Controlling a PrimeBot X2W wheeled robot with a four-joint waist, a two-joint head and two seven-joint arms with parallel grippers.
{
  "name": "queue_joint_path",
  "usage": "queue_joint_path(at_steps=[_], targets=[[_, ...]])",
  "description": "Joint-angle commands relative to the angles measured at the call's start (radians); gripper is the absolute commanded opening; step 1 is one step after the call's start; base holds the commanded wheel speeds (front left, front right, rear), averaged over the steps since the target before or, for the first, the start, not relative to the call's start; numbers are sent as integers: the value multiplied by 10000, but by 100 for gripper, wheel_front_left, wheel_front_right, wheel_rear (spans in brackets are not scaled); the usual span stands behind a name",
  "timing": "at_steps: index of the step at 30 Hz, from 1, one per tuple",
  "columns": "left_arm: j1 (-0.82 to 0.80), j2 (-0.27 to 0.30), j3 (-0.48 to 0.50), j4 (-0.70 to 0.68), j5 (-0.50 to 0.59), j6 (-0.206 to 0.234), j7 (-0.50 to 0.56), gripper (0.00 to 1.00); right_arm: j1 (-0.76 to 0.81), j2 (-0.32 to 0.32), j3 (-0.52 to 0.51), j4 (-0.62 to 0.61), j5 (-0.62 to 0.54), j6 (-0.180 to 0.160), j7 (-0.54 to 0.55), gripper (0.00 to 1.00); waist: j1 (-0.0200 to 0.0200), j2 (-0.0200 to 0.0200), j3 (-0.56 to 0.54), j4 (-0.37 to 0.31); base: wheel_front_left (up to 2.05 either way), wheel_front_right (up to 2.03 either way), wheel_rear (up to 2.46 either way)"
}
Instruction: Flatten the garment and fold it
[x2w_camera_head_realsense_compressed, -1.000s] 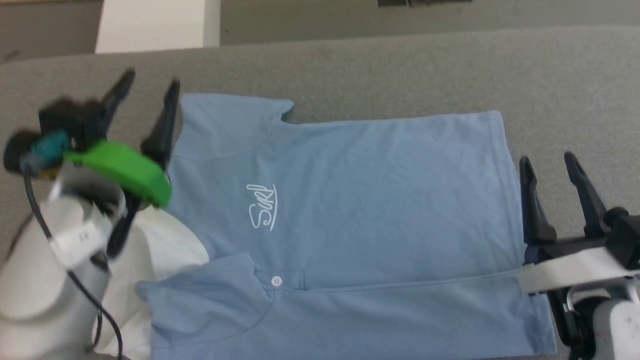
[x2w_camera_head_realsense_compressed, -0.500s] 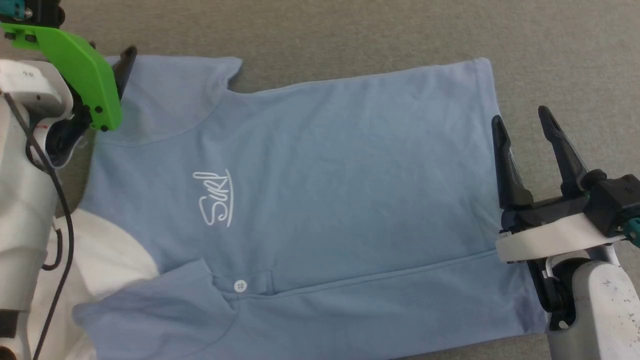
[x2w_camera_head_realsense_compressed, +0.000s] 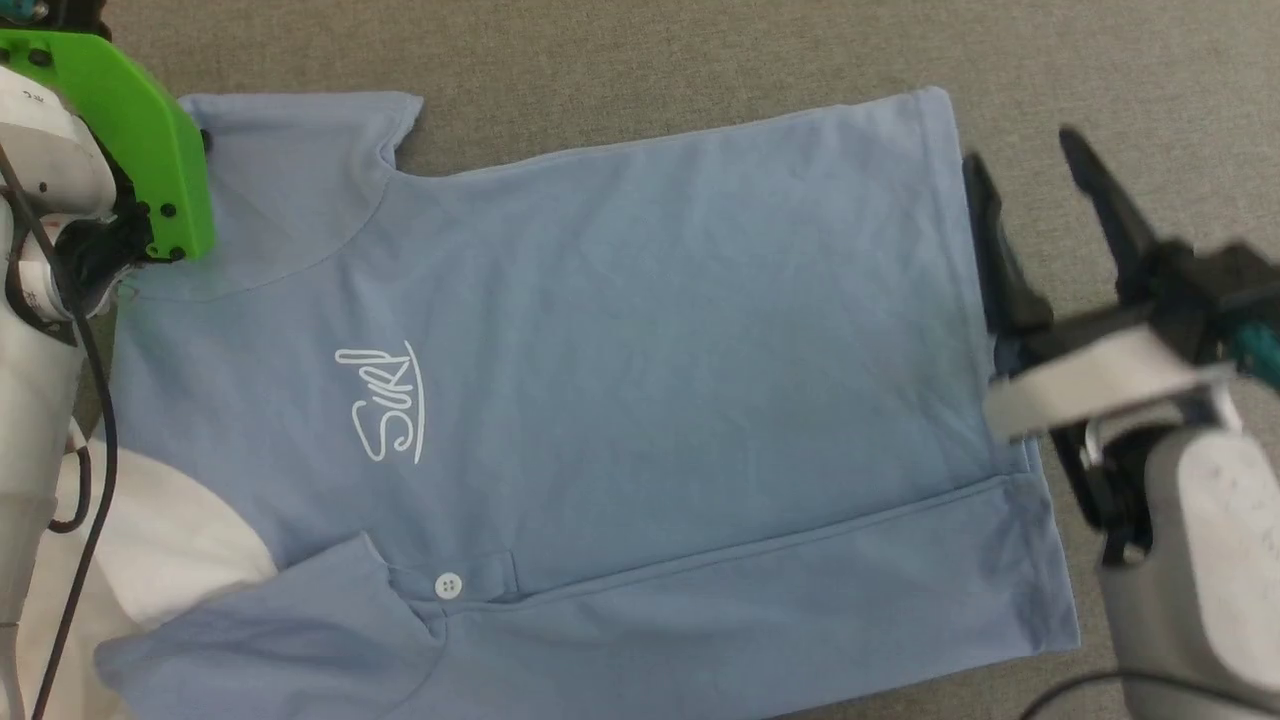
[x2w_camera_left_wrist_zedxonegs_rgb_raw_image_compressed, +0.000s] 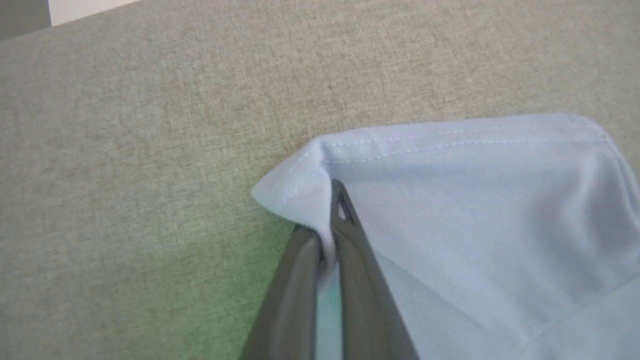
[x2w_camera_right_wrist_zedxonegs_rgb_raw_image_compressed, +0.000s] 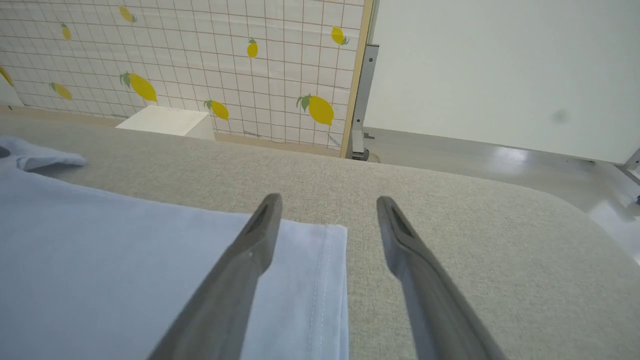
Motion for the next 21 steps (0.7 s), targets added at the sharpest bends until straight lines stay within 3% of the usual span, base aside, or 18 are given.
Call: queue_joint_path(at_steps=[1,6,11,16,17,18,20,21], targets=[[199,78,-34,-10,-38,72,90,0,-599,-87,52,179,-41,-15,181,100,-1,0,50,13,0,0,0],[137,48,-54,-257,-84,78,95,0,-2552,-155,-12,1983,426,-15,1997,100,-1,0,187,167,0,0,0],[72,-145,-136,-351,-132,40,-21,0,-3945,-175,-246,3953,572,-15,4762,100,-1,0,302,462,0,0,0],[34,-271,-180,-334,-183,-33,-183,0,-4656,-204,-265,4863,641,-15,6884,100,-1,0,381,646,0,0,0],[28,-283,-183,-315,-190,-56,-232,0,-4752,-203,-230,4989,706,-15,7241,94,-1,0,395,670,0,0,0],[33,-297,-188,-290,-204,-70,-256,0,-4803,-219,-187,5094,725,-15,7567,46,-1,0,402,689,0,0,0],[45,-321,-214,-231,-218,-107,-304,0,-4835,-300,-70,5265,687,-15,8383,3,-1,0,381,725,0,0,0],[55,-336,-222,-201,-228,-123,-342,0,-4833,-338,-34,5247,662,-15,8739,0,-1,0,356,743,0,0,0]])
